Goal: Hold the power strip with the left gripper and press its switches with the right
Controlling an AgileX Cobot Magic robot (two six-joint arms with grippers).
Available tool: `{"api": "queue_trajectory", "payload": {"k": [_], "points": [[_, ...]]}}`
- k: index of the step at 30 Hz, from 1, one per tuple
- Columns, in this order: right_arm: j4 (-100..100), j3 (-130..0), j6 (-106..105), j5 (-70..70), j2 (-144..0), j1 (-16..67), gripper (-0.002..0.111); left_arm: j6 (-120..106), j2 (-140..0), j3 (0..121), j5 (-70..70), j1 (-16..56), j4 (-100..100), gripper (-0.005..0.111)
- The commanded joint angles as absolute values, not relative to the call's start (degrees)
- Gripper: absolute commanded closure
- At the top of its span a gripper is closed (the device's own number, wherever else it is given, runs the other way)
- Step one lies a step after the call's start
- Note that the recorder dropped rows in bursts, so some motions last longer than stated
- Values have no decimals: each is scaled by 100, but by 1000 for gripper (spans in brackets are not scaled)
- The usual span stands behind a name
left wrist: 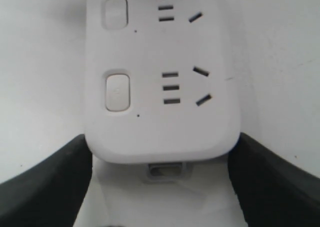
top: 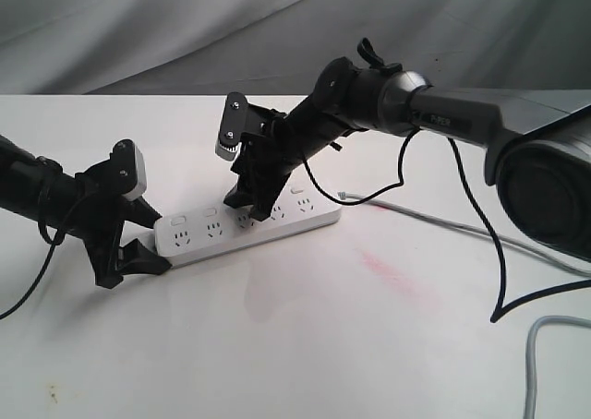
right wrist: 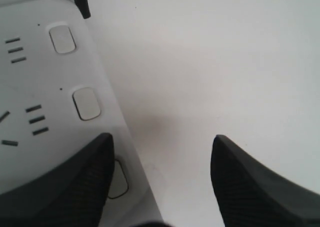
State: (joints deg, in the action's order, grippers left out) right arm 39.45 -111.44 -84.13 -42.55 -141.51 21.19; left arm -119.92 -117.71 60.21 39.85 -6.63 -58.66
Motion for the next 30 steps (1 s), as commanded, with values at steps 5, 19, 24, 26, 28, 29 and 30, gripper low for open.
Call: {"api": "queue_trajectory", "payload": {"k": [5, 19, 24, 26, 28, 29, 30], "points": [[3199, -10868, -8519, -4393, -14466, 2050, 54, -11996, -11761, 6029, 3891, -643, -5790, 47], [3322, -10840, -8507, -4470, -14425, 1999, 54, -11996, -11761, 6029, 3891, -643, -5790, 47], [3556, -10840, -8507, -4432, -14002, 2029, 54, -11996, -11761, 6029, 3891, -643, -5790, 47], [3556, -10840, -8507, -4433, -13805, 2060, 54, -11996, -11761, 6029, 3891, -643, -5790, 47], [3556, -10840, -8507, -4433, -13601, 2060, 54, -11996, -11761, 6029, 3891, -643, -5790, 47], [3488, -10840, -8470, -4433, -13537, 2060, 54, -11996, -11761, 6029, 3891, -643, -5790, 47], [3388, -10840, -8408, -4433, -13467, 2060, 54, -11996, -11761, 6029, 3891, -643, -5790, 47]]}}
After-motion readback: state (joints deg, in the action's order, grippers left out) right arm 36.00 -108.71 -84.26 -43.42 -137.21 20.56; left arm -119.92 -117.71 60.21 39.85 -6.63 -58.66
